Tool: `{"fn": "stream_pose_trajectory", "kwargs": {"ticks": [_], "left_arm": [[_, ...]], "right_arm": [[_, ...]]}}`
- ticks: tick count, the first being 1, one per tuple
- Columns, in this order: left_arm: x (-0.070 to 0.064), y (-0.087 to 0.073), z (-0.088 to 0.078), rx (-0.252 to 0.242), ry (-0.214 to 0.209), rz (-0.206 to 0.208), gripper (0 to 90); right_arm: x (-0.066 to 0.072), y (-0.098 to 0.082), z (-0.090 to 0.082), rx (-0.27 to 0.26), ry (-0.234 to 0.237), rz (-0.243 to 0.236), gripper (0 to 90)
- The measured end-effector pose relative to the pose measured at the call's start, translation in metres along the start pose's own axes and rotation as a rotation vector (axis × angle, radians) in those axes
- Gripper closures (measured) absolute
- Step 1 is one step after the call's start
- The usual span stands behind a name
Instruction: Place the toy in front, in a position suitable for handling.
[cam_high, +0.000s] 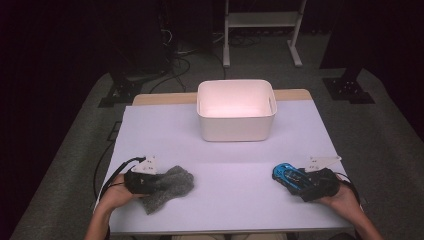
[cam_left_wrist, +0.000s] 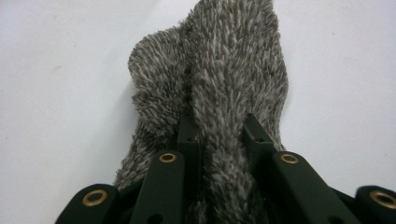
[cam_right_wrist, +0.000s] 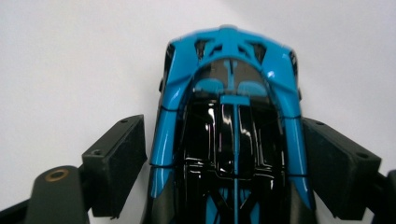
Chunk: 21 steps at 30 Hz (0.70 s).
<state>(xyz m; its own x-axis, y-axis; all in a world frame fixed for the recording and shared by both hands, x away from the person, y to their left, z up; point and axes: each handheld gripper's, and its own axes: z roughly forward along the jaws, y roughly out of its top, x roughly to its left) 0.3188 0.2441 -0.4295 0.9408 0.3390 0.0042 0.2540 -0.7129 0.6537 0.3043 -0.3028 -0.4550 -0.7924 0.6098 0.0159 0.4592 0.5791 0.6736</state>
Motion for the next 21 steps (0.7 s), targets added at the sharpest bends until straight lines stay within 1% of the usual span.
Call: {"fn": "stream_pose_trajectory", "kwargs": {"ticks": [2,3,4,7,8,9,11,12,13,14,15,16,18,20,21], "left_arm": [[0.0,0.001,0.0,0.001,-0.002,0.004,73.6],[0.0,0.001,0.0,0.003,-0.003,0.004,73.6],[0.0,0.001,0.0,0.004,-0.005,0.004,73.6],[0.0,0.0,0.0,0.0,-0.008,0.003,73.6],[0.0,-0.001,0.0,0.001,-0.009,0.001,73.4],[0.0,-0.001,0.0,0.001,-0.009,0.001,73.4],[0.0,0.0,0.0,0.002,-0.008,0.002,73.3],[0.0,0.0,0.0,0.003,-0.008,0.003,73.3],[0.0,0.0,0.0,0.005,-0.008,0.003,73.4],[-0.001,0.0,0.0,0.005,-0.008,0.002,73.3],[0.0,0.0,0.0,0.004,-0.009,0.001,73.3],[0.0,0.0,0.001,0.005,-0.01,0.0,73.0],[0.0,0.001,0.001,0.005,-0.009,0.003,73.0],[0.0,0.001,0.0,0.005,-0.01,0.004,73.0],[0.0,0.0,0.0,0.003,-0.009,0.0,73.0]], "right_arm": [[0.003,0.001,0.001,0.014,-0.021,-0.012,17.1],[0.003,0.003,0.002,0.03,-0.024,-0.005,16.7],[0.003,0.003,0.002,0.03,-0.024,-0.005,16.7],[0.002,0.005,0.001,0.049,-0.016,0.033,14.6],[0.004,0.006,0.001,0.075,-0.049,0.035,15.0],[0.004,0.006,0.001,0.075,-0.049,0.035,15.0],[0.005,0.007,0.0,0.086,-0.074,0.059,18.8],[0.005,0.007,0.0,0.086,-0.074,0.059,18.8],[0.006,0.007,0.0,0.089,-0.085,0.067,20.1],[0.007,0.009,0.0,0.1,-0.1,0.076,24.4],[0.007,0.009,0.0,0.1,-0.1,0.076,24.4],[0.01,0.011,0.0,0.114,-0.112,0.06,24.6],[0.01,0.011,0.0,0.115,-0.111,0.053,24.7],[0.009,0.011,0.0,0.109,-0.101,0.04,24.9],[0.009,0.01,-0.001,0.099,-0.098,0.024,25.0]]}}
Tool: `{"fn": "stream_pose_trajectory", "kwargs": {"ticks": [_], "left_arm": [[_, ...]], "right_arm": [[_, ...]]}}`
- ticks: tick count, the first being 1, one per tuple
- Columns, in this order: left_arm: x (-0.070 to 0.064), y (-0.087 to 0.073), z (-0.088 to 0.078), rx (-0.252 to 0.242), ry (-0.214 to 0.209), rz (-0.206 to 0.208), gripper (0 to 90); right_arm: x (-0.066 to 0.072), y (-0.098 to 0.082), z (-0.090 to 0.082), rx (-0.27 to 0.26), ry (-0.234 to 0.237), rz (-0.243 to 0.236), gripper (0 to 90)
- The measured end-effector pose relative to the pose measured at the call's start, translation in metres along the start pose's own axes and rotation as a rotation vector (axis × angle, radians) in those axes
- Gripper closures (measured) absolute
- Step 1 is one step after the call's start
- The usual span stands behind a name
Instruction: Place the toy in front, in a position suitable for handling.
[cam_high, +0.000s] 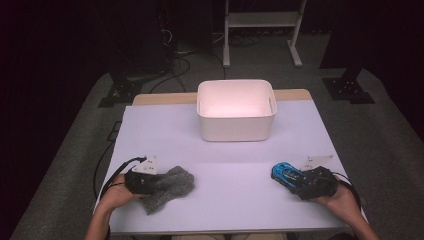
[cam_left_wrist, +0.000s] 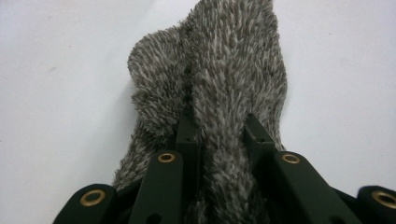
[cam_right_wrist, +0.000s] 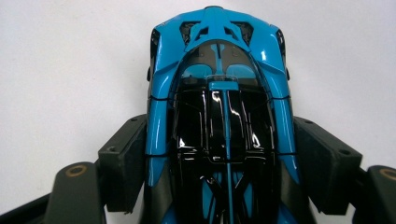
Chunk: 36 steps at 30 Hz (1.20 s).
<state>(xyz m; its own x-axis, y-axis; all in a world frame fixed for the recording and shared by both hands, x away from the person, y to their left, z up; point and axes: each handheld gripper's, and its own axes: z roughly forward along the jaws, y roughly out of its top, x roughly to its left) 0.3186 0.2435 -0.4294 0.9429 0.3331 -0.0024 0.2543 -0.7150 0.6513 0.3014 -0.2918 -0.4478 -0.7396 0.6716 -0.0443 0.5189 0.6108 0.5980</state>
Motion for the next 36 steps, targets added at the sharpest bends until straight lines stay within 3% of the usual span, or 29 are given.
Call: {"fn": "stream_pose_trajectory", "kwargs": {"ticks": [5,6,9,16,18,21,23,25,27,30,33,35,36], "left_arm": [[0.001,-0.001,0.0,-0.005,-0.003,-0.006,72.9],[0.001,-0.001,0.0,-0.005,-0.002,-0.004,72.8],[0.001,0.0,0.0,-0.002,-0.004,-0.004,72.6],[0.001,0.0,0.0,-0.003,-0.005,-0.007,72.4],[0.001,-0.001,0.0,-0.002,-0.008,-0.008,72.4],[0.002,0.0,0.0,-0.001,-0.009,-0.007,72.3],[0.002,0.001,0.0,0.0,-0.01,-0.007,72.3],[0.001,0.001,0.001,-0.004,-0.01,-0.01,72.1],[0.002,0.0,0.0,-0.001,-0.011,-0.006,72.1],[0.002,0.0,0.0,-0.005,-0.013,-0.011,72.0],[0.002,0.001,0.001,-0.005,-0.015,-0.01,71.7],[0.001,0.002,0.001,-0.004,-0.013,-0.006,71.6],[0.001,0.002,0.001,-0.004,-0.013,-0.004,71.6]], "right_arm": [[-0.001,-0.004,-0.001,-0.043,0.018,-0.033,25.3],[-0.003,-0.005,-0.005,-0.084,0.036,-0.028,27.0],[-0.005,-0.005,-0.004,-0.062,0.027,-0.041,27.0],[-0.006,-0.007,-0.004,-0.073,0.035,-0.044,27.0],[-0.008,-0.009,-0.004,-0.087,0.053,-0.014,27.0],[-0.007,-0.004,-0.003,-0.056,0.047,-0.034,26.5],[-0.009,-0.001,-0.002,-0.038,0.055,-0.019,26.3],[-0.007,0.003,0.0,-0.028,0.047,-0.012,25.8],[-0.004,0.008,0.005,0.015,0.023,-0.024,23.7],[-0.003,0.011,0.006,0.04,0.017,0.026,23.4],[-0.003,0.012,0.006,0.048,0.012,0.035,24.1],[0.0,0.014,0.006,0.064,0.0,0.019,24.7],[0.002,0.015,0.005,0.058,-0.018,-0.017,25.1]]}}
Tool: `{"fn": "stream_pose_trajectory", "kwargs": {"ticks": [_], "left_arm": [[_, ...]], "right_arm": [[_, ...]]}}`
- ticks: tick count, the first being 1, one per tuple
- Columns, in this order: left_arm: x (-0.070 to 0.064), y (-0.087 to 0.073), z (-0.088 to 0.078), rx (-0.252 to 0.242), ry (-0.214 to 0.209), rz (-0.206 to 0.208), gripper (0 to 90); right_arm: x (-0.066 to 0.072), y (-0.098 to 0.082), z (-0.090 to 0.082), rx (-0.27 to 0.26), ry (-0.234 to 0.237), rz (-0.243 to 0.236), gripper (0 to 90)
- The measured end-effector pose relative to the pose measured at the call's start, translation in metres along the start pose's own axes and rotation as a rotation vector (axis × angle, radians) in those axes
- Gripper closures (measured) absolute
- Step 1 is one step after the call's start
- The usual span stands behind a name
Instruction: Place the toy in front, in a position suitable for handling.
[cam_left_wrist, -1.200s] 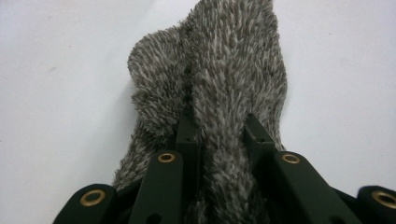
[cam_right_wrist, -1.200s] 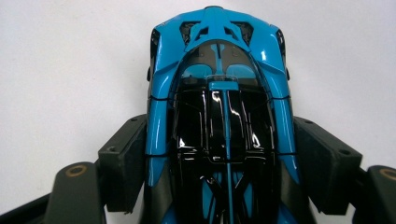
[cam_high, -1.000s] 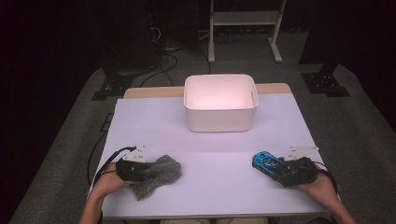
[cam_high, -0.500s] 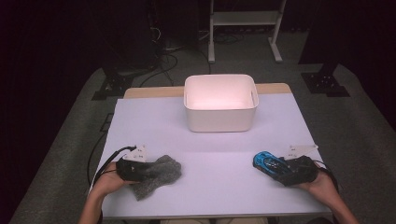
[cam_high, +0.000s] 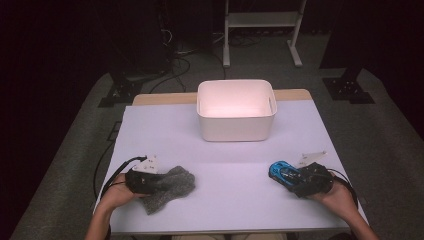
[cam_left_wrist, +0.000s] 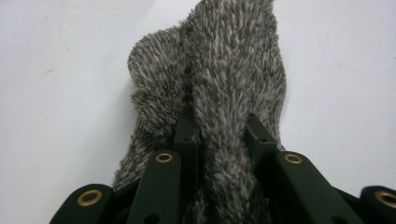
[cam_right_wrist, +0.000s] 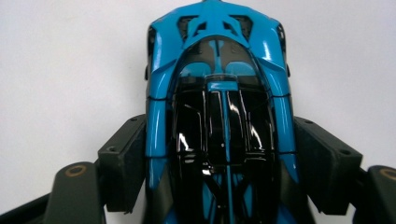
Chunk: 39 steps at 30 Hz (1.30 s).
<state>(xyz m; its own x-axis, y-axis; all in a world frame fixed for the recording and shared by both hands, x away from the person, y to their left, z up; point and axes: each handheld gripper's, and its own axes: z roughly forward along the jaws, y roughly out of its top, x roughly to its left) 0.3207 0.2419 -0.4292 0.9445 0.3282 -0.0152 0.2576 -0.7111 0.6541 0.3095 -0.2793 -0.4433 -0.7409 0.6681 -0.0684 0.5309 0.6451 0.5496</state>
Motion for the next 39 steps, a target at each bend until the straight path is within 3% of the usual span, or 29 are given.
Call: {"fn": "stream_pose_trajectory", "kwargs": {"ticks": [2,4,5,7,12,21,25,28,29,30,33,39], "left_arm": [[0.0,0.0,0.0,-0.001,-0.002,-0.003,71.6],[0.0,-0.001,-0.001,-0.003,-0.001,-0.004,71.6],[0.0,-0.001,-0.001,-0.003,0.001,-0.002,71.6],[0.0,-0.001,-0.001,-0.002,0.001,-0.004,71.5],[0.001,-0.001,-0.001,-0.002,-0.001,-0.004,71.5],[0.001,-0.001,-0.002,0.002,-0.008,-0.007,71.3],[0.001,0.0,-0.001,0.004,-0.011,-0.006,71.3],[0.001,0.0,-0.002,0.0,-0.013,-0.007,71.3],[0.001,-0.001,-0.002,-0.001,-0.016,-0.009,71.3],[0.001,-0.001,-0.002,-0.001,-0.016,-0.009,71.3],[0.001,-0.002,-0.003,-0.003,-0.019,-0.007,71.3],[0.001,-0.003,-0.004,-0.002,-0.022,-0.005,71.3]], "right_arm": [[0.005,-0.001,-0.002,-0.028,-0.034,-0.087,25.7],[0.005,-0.001,-0.002,-0.041,-0.027,-0.088,27.2],[0.002,-0.002,-0.005,-0.077,-0.008,-0.074,27.2],[0.0,-0.003,-0.004,-0.059,0.004,-0.084,27.3],[-0.003,-0.006,-0.004,-0.091,0.023,-0.095,27.3],[-0.006,-0.009,-0.004,-0.157,0.074,-0.073,27.3],[0.001,0.003,-0.008,-0.179,0.115,-0.108,27.3],[0.012,0.019,-0.01,-0.194,0.151,-0.154,27.2],[0.02,0.031,-0.009,-0.198,0.176,-0.192,27.2],[0.02,0.031,-0.009,-0.198,0.176,-0.192,27.2],[0.036,0.053,-0.005,-0.208,0.225,-0.258,27.2],[0.053,0.076,0.006,-0.201,0.276,-0.323,27.2]]}}
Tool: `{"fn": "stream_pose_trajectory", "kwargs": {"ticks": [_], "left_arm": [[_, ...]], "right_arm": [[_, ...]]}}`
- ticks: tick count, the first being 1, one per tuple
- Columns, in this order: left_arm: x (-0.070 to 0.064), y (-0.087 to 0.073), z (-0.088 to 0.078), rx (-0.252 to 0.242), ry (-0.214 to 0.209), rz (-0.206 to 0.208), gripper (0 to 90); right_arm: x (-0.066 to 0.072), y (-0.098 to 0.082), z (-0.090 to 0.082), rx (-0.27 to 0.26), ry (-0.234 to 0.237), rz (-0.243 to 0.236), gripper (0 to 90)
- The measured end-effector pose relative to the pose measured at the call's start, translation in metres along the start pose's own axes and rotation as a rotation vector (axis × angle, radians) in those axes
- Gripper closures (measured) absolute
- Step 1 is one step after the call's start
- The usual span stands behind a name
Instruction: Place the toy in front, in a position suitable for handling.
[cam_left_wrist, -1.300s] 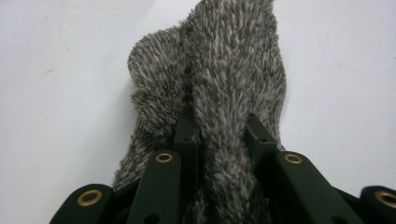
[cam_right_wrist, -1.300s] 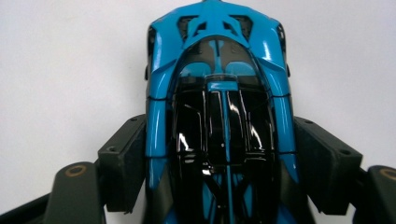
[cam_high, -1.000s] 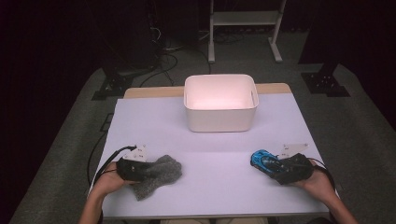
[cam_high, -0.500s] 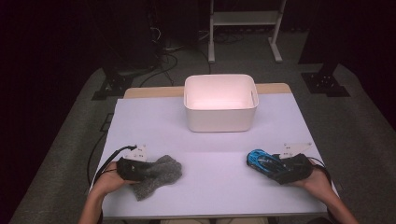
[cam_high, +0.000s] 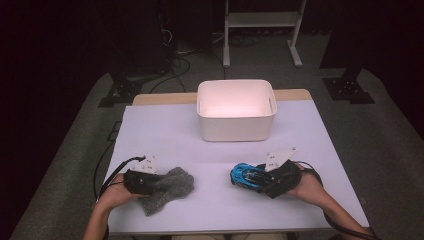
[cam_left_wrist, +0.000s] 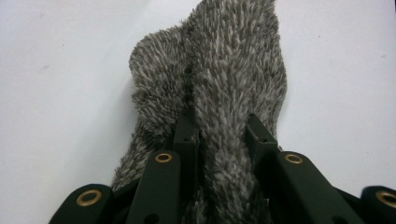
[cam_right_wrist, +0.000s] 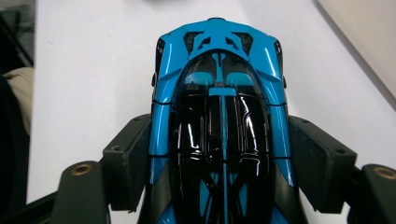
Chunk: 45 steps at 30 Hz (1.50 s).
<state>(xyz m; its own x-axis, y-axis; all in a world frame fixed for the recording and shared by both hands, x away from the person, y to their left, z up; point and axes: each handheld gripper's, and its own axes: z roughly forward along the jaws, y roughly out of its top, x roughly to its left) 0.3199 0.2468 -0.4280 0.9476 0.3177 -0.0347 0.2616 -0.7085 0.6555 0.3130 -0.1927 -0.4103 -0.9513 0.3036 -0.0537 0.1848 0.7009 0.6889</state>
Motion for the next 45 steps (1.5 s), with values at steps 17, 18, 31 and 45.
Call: {"fn": "stream_pose_trajectory", "kwargs": {"ticks": [17,18,31,45], "left_arm": [[0.002,-0.004,-0.002,-0.01,-0.01,-0.014,71.4],[0.002,-0.004,-0.002,-0.01,-0.011,-0.014,71.4],[0.002,-0.005,-0.002,-0.015,-0.014,-0.016,71.4],[0.001,0.002,0.001,-0.046,-0.036,-0.007,71.6]], "right_arm": [[0.003,0.032,0.054,0.034,0.162,-0.077,27.1],[0.003,0.033,0.056,0.038,0.169,-0.082,27.1],[0.007,0.027,0.075,0.066,0.183,-0.105,26.6],[0.005,0.018,0.065,0.057,0.174,-0.036,15.8]]}}
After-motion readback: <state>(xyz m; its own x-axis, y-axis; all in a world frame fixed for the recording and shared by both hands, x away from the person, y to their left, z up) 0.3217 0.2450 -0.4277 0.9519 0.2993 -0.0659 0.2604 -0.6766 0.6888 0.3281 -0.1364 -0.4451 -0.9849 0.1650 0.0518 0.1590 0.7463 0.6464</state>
